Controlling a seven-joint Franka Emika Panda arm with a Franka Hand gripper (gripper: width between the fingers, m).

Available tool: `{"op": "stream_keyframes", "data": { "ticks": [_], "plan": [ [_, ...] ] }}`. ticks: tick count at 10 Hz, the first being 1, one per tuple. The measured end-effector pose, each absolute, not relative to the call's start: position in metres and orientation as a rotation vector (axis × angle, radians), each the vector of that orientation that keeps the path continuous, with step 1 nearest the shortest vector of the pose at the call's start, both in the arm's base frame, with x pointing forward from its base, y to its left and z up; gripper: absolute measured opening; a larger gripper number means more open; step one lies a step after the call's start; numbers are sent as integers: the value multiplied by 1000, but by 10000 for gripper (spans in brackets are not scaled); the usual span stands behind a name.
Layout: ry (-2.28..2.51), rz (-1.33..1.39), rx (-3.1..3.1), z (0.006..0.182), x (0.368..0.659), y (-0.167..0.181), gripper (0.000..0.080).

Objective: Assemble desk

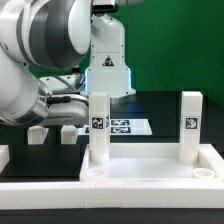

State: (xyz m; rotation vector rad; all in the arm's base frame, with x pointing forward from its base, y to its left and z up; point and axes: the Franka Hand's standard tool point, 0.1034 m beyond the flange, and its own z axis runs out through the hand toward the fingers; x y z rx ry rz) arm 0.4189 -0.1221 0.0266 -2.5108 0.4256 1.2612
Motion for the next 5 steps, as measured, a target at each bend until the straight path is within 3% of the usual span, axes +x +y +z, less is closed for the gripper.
{"op": "stream_keyframes", "data": {
  "ticks": [5],
  "plan": [
    [428,1263,-2516,21,417,-122,648]
  ]
}}
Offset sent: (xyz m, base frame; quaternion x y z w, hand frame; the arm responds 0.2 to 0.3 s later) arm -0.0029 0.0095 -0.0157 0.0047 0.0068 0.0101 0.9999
